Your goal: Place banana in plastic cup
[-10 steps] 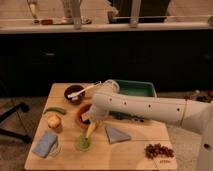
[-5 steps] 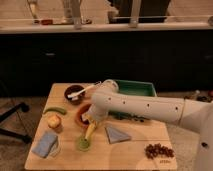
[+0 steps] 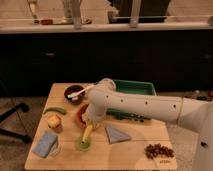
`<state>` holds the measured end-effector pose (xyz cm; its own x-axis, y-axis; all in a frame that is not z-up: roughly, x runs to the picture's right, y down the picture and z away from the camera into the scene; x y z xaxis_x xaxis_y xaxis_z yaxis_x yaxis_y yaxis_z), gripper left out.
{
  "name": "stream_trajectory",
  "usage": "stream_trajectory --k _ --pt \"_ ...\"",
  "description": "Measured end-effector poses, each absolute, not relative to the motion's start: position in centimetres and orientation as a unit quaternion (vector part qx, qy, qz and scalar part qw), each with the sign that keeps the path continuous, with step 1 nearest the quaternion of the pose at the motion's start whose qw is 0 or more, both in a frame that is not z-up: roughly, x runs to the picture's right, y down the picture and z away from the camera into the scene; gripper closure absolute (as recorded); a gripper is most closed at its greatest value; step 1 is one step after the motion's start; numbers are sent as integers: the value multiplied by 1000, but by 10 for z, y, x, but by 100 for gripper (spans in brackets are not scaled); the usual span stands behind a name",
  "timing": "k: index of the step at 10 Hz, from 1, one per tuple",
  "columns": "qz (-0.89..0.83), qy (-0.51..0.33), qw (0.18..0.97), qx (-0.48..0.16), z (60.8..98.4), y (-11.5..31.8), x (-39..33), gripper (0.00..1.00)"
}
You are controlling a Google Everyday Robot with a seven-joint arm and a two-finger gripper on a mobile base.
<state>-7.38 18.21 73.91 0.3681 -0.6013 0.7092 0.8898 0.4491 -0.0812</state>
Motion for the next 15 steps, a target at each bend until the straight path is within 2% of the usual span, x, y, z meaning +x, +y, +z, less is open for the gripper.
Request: stream_trajectory --k 15 --pt "-314 -504 734 -329 690 211 -121 97"
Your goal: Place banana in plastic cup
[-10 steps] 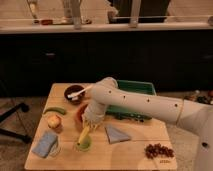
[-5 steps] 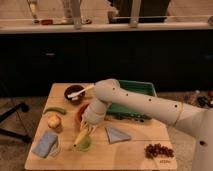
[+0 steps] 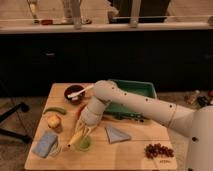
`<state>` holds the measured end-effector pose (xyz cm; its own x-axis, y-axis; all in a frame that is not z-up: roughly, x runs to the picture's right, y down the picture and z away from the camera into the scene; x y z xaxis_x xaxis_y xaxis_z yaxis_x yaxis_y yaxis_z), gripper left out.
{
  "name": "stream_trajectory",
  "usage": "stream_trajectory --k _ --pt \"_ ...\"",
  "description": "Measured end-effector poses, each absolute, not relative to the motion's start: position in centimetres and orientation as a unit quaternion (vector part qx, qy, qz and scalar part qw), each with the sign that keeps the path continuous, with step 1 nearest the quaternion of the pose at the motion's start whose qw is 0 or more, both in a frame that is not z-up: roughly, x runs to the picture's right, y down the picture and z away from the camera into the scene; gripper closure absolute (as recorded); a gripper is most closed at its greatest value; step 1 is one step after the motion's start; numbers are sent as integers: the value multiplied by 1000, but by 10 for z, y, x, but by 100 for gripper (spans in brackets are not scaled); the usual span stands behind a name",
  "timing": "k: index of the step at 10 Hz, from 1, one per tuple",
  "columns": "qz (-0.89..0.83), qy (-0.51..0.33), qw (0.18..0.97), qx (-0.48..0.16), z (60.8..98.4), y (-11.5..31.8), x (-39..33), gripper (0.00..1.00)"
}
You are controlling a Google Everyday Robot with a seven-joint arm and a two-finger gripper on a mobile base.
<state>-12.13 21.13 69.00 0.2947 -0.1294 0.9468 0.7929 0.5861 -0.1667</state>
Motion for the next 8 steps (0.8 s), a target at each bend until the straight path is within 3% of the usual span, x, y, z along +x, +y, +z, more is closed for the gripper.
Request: stream_trajectory --k 8 --pt "-205 -590 703 -341 681 236 -119 97"
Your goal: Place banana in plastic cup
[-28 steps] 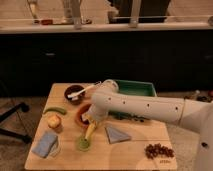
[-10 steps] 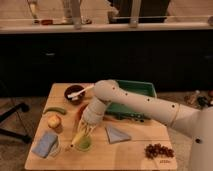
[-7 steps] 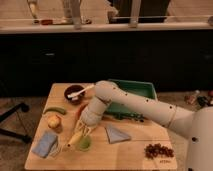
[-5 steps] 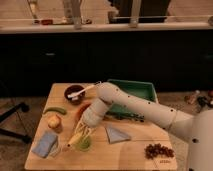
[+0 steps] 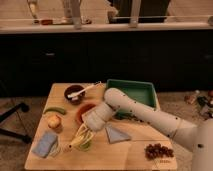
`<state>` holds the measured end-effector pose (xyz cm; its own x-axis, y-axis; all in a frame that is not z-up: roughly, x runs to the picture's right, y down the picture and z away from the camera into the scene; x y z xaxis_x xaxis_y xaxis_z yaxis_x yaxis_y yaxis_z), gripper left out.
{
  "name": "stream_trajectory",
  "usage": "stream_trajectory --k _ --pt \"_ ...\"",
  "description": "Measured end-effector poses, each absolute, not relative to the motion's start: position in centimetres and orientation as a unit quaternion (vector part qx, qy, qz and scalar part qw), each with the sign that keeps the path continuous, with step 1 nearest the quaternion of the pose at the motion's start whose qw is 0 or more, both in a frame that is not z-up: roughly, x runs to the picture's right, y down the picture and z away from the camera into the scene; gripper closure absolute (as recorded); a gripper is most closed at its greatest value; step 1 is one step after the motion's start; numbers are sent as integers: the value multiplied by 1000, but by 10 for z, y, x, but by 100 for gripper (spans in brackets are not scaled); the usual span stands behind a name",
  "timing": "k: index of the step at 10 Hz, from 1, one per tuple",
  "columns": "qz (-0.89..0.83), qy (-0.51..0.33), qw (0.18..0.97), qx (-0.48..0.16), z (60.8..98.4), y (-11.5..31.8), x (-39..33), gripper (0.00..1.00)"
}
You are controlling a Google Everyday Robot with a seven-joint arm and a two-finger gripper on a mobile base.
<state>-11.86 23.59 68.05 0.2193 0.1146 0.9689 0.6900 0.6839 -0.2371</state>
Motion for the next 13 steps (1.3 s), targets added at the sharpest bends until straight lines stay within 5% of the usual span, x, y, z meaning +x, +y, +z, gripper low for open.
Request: stream_trajectory --k 13 --pt "-158 -619 687 -345 694 251 -115 97"
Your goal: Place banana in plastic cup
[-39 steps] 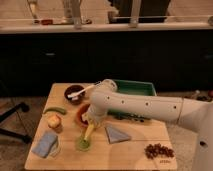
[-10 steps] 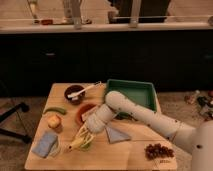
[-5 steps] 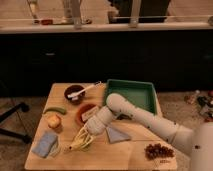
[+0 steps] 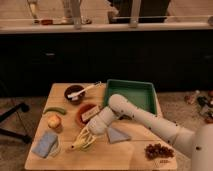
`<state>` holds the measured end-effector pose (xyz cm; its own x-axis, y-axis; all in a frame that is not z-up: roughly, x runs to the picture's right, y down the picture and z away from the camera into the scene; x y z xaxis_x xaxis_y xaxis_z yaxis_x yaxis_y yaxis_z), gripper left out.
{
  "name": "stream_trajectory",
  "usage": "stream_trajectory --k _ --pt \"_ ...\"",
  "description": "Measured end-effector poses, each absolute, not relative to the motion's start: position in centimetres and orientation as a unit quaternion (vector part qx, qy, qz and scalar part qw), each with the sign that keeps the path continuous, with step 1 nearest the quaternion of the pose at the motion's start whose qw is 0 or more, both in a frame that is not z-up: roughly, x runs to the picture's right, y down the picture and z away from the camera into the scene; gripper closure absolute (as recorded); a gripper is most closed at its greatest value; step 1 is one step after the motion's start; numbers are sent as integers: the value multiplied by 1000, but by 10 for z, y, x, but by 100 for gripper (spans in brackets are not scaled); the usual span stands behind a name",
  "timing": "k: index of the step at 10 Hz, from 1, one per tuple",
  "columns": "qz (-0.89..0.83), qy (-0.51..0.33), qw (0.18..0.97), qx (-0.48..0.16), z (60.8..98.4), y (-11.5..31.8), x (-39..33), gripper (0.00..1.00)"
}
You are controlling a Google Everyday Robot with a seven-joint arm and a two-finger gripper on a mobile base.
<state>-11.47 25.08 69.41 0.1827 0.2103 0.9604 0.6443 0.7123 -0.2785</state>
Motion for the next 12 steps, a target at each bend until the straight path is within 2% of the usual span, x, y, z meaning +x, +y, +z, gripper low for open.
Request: stream_trajectory --k 5,6,12 --pt "-155 -619 687 -349 709 249 -118 97" --pt "-152 -616 687 -354 712 251 -118 91" --pt "-149 -609 687 -368 716 254 -119 34"
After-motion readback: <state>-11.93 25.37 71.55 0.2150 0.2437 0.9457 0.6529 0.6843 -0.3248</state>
